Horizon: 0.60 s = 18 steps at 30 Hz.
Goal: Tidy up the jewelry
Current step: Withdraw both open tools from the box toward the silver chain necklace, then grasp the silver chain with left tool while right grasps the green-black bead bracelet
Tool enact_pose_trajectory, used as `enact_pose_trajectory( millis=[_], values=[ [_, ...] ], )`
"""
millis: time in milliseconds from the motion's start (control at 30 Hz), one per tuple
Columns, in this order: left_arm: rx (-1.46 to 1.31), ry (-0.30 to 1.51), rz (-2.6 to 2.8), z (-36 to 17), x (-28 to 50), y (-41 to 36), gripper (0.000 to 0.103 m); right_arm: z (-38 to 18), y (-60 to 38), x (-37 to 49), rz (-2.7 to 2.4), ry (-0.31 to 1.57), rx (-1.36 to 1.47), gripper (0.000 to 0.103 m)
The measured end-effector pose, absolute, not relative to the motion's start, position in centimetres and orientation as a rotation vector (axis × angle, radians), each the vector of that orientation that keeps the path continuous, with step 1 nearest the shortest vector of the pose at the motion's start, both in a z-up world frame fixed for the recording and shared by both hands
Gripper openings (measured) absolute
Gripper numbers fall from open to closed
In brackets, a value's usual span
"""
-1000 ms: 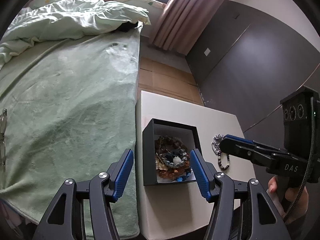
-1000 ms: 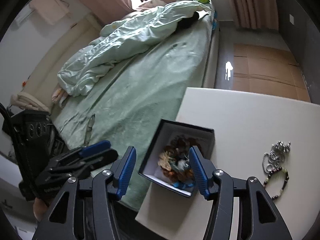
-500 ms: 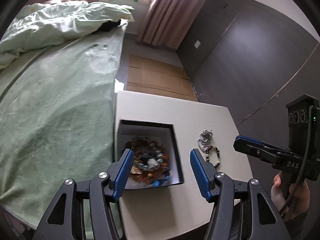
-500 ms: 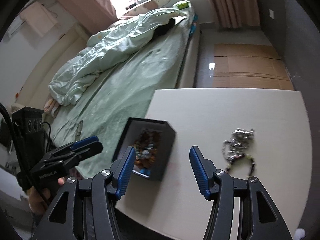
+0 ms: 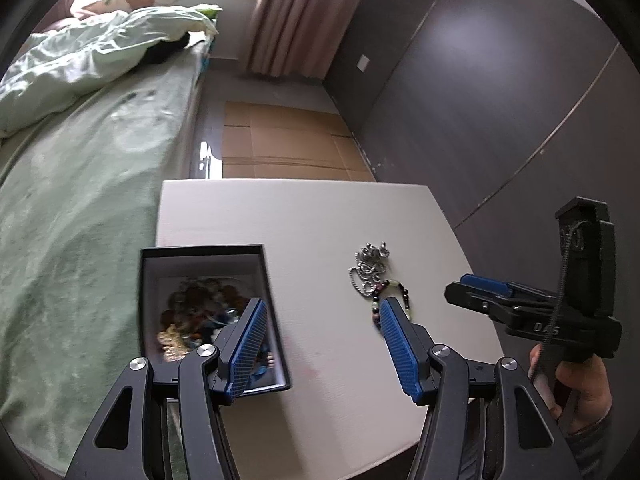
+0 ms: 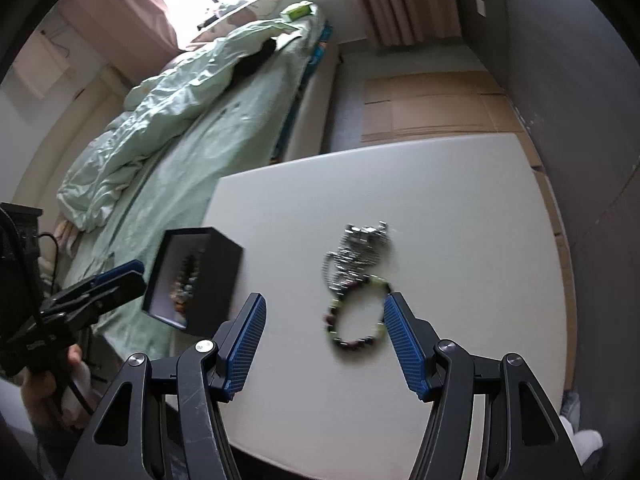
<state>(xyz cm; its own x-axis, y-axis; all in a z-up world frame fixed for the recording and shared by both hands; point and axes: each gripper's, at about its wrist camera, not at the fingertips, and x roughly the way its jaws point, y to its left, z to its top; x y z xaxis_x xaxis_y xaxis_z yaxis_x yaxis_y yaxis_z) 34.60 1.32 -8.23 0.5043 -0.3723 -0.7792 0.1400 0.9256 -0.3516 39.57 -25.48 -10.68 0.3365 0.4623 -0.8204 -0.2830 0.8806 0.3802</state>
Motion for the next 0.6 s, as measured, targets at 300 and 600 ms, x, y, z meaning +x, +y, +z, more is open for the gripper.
enact_pose_trajectory(
  millis=[300, 600],
  values=[
    [-0.232, 1.027, -0.309, -9.6, 35.8, -0.5, 0.06, -14.8, -26.8, 40.9, 0.443, 1.179, 0.159, 0.062],
    [-0.215, 1.055, -0.291, -10.6, 37.4, -0.9, 0.06, -17.4, -24.6, 42.6, 0.393, 1.196, 0.018, 0.056]
  ],
)
